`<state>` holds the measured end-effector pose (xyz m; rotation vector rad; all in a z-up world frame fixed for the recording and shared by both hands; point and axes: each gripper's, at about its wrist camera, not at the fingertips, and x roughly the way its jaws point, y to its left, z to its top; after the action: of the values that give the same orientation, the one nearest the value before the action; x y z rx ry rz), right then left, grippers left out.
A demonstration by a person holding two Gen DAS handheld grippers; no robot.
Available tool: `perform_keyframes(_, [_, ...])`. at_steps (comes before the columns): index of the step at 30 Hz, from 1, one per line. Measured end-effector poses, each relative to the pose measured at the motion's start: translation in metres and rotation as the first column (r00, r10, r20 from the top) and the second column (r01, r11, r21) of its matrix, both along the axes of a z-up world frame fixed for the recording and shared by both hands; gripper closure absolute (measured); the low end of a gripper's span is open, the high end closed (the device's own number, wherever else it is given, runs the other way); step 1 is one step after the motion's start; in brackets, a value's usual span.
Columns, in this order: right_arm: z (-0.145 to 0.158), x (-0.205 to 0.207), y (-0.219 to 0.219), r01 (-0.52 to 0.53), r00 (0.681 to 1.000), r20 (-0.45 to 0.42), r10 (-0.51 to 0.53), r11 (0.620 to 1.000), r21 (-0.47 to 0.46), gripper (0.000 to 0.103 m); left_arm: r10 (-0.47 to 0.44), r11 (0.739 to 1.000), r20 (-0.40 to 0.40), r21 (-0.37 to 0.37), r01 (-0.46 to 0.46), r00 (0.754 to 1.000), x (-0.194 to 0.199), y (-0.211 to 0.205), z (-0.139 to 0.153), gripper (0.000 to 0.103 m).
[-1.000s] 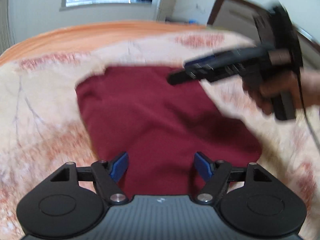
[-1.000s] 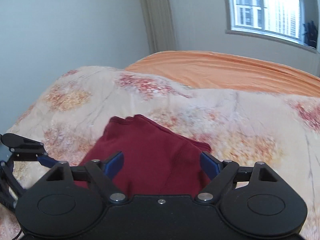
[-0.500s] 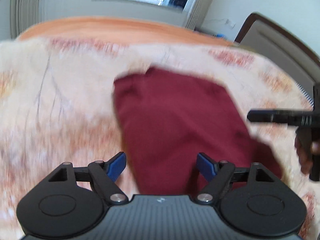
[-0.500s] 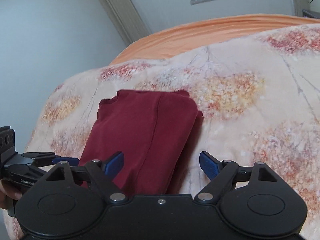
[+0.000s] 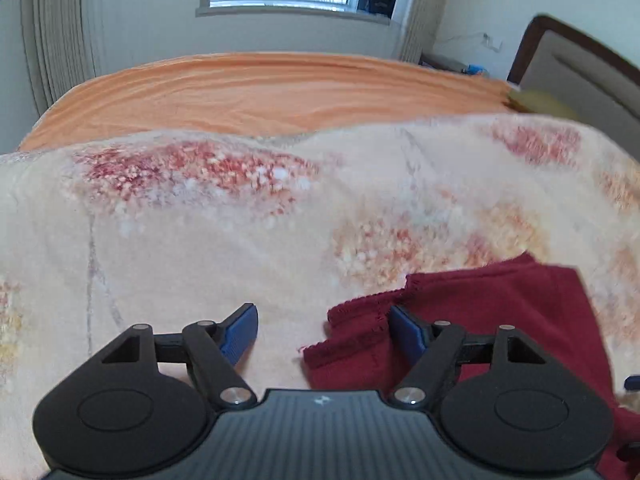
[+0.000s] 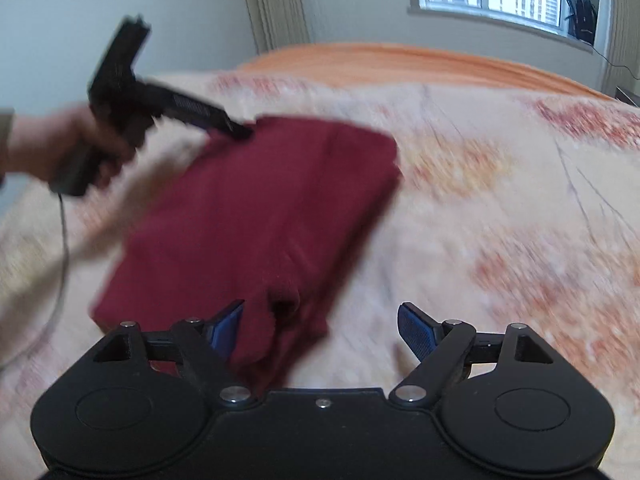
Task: Fold small clothes
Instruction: 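Pinch the sweater's side edge with both grippers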
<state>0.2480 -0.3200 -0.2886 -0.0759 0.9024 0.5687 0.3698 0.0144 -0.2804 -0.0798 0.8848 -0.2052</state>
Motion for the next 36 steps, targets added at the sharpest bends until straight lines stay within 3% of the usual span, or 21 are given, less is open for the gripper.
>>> perform_keyframes(3, [0.011,0.002,-0.021,0.075,0.997,-0.046,-0.068,0.982,0.175,0.017,-0.007,0.995,-0.028,-0.098,0.004,1.0,-0.018,0.004,0.009,0.02])
perform_keyframes(5, [0.012,0.014,-0.027,0.114,0.992,-0.092,-0.092,0.954,0.277,0.015,-0.017,0.988,-0.09,-0.156,0.003,0.996,-0.034,0.004,0.007,0.017])
perform_keyframes(9, [0.001,0.053,-0.024,0.167,0.978,-0.181,-0.102,0.904,0.393,0.014,-0.042,0.977,-0.215,-0.212,-0.005,0.976,-0.061,-0.002,-0.01,0.017])
perform_keyframes(13, [-0.022,0.09,-0.014,0.19,0.952,-0.301,-0.059,0.884,0.427,0.014,-0.041,0.959,-0.278,-0.281,-0.041,0.96,-0.072,-0.002,-0.033,0.017])
perform_keyframes(18, [-0.044,0.115,-0.004,0.188,0.91,-0.415,0.018,0.873,0.45,0.014,-0.013,0.905,-0.321,-0.406,-0.125,0.947,-0.068,0.014,-0.059,0.018])
perform_keyframes(20, [-0.049,0.119,-0.005,0.192,0.887,-0.458,0.059,0.856,0.481,0.019,-0.025,0.918,-0.304,-0.385,-0.098,0.952,-0.067,0.011,-0.057,0.022])
perform_keyframes(22, [-0.05,0.117,-0.004,0.175,0.884,-0.463,0.07,0.868,0.465,0.025,-0.053,0.933,-0.277,-0.355,-0.051,0.959,-0.068,0.003,-0.053,0.028])
perform_keyframes(29, [-0.053,0.113,0.004,0.151,0.882,-0.467,0.068,0.897,0.415,0.042,-0.052,0.933,-0.287,-0.356,-0.057,0.957,-0.063,-0.002,-0.051,0.034])
perform_keyframes(36, [-0.058,0.119,0.004,0.213,0.854,-0.52,0.037,0.886,0.413,0.043,-0.034,0.925,-0.301,-0.371,-0.084,0.953,-0.063,0.001,-0.051,0.035])
